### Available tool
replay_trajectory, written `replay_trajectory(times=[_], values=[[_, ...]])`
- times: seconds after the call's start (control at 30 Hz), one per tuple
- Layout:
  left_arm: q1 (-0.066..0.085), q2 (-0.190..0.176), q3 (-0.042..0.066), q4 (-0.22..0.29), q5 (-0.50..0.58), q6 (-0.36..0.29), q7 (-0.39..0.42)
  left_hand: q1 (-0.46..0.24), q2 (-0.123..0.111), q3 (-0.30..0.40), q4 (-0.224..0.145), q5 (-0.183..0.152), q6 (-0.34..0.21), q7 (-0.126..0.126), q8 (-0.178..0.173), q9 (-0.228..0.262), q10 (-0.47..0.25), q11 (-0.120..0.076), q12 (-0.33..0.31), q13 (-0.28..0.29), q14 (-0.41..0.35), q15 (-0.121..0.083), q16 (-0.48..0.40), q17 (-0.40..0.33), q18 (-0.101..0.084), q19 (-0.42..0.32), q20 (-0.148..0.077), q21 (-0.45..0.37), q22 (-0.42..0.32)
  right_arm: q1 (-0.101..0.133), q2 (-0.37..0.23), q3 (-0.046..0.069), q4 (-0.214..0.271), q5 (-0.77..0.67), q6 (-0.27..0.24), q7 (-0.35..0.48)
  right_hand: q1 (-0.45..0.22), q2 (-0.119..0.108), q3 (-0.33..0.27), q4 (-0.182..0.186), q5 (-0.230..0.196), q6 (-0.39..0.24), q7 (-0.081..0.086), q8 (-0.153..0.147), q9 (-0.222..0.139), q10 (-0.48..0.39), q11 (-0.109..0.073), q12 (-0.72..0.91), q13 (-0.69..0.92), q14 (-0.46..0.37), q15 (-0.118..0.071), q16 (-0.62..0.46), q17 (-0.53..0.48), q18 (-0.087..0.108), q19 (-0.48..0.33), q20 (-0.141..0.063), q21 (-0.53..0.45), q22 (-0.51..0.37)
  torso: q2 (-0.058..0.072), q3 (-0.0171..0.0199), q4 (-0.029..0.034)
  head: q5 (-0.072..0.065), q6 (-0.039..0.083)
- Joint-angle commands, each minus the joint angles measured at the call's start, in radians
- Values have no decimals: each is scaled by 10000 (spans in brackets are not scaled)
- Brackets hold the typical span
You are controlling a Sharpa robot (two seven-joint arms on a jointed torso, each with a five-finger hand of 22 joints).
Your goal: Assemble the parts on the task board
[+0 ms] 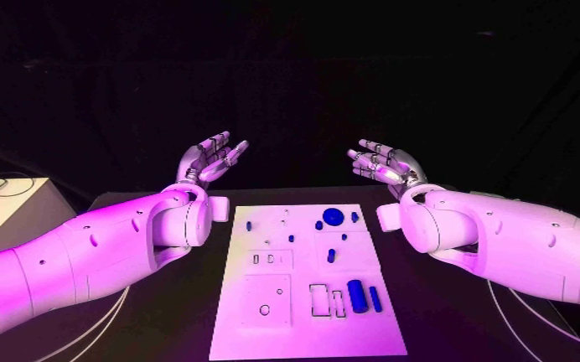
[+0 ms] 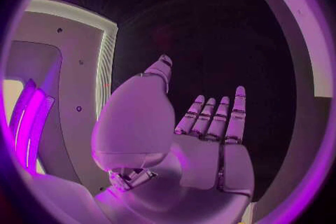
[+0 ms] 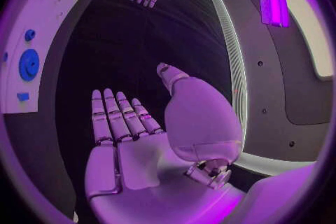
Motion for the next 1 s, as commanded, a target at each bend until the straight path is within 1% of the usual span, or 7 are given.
replay_trajectory(times=[0.03,0.2,0.33,0.47,0.77,0.97,1.0], values=[[68,62,-14,-115,72,987,340,528,-14,63,131,61,251,527,63,33,266,43,79,33,268,88,91,32,211,281,83,97,35,207,-17,-141,-162,-573,1689,-668,1190,-66,284,-435,-211,1125,1437,250,166,1465,-5,162,91,1872,-111,325,207,403,1680,92,408,180,3,-4,1,0,1],[68,62,-14,-115,72,987,340,578,167,164,116,31,492,607,126,67,638,152,130,69,618,134,166,90,217,407,76,159,66,340,-30,-246,-251,-635,1928,-774,1665,-132,502,-860,-331,2508,1322,562,388,3288,-189,322,190,3298,-365,643,377,673,2991,73,797,288,3,-4,1,0,1],[96,-638,25,550,-44,1477,269,601,354,317,92,3,1033,750,241,142,1375,364,171,107,2043,35,433,274,396,1165,61,397,175,648,-57,-228,-916,-5281,1507,-872,1860,-240,882,-1105,-407,4387,1072,990,671,4414,-475,376,181,4171,-665,879,473,842,3811,-47,1142,326,372,-25,85,-84,-247],[114,-910,77,940,-176,1553,251,674,557,544,26,-22,2543,833,591,358,3942,624,392,242,4258,-293,998,612,852,2148,43,1008,383,772,-95,-209,-903,-7210,1160,-1310,1952,-498,1492,-1314,-405,5112,845,1162,708,5270,-746,334,166,5137,-1013,1198,595,848,4674,-412,1558,427,527,-41,157,-175,-299],[143,-1658,168,2021,-712,1796,13,905,498,1172,-406,-27,4656,599,1358,751,6605,-111,996,414,6764,-1200,2803,2104,998,4034,-682,2848,1262,923,-141,-168,-622,-11384,1167,-2799,1963,-829,1404,-1761,-101,6148,282,1303,739,7026,-1473,278,200,8517,-2160,2975,1902,786,7007,-1765,4279,1928,883,-39,277,-316,-228],[163,-2110,215,2744,-827,2015,-101,925,282,1531,-575,-32,4706,506,1406,826,6846,-247,816,391,7189,-1437,4056,3028,977,4574,-1017,4031,1972,943,-88,-157,-471,-12855,1678,-3555,1611,-1098,1814,-1634,-59,6497,29,1213,860,7626,-1765,202,286,9449,-2446,6070,4103,780,7624,-2051,6129,3204,1143,-61,400,-439,-182],[165,-2184,222,2870,-852,2053,-120,813,116,1740,-626,-45,4696,459,1412,869,6933,-273,675,363,6925,-1507,5168,3856,846,4689,-1192,5111,2688,944,-71,-156,-450,-13071,1764,-3668,1473,-1242,1985,-1554,-27,6497,26,1179,926,7640,-1760,202,301,9410,-2454,7674,5498,513,8241,-2054,7887,5323,1189,-71,429,-468,-187]])
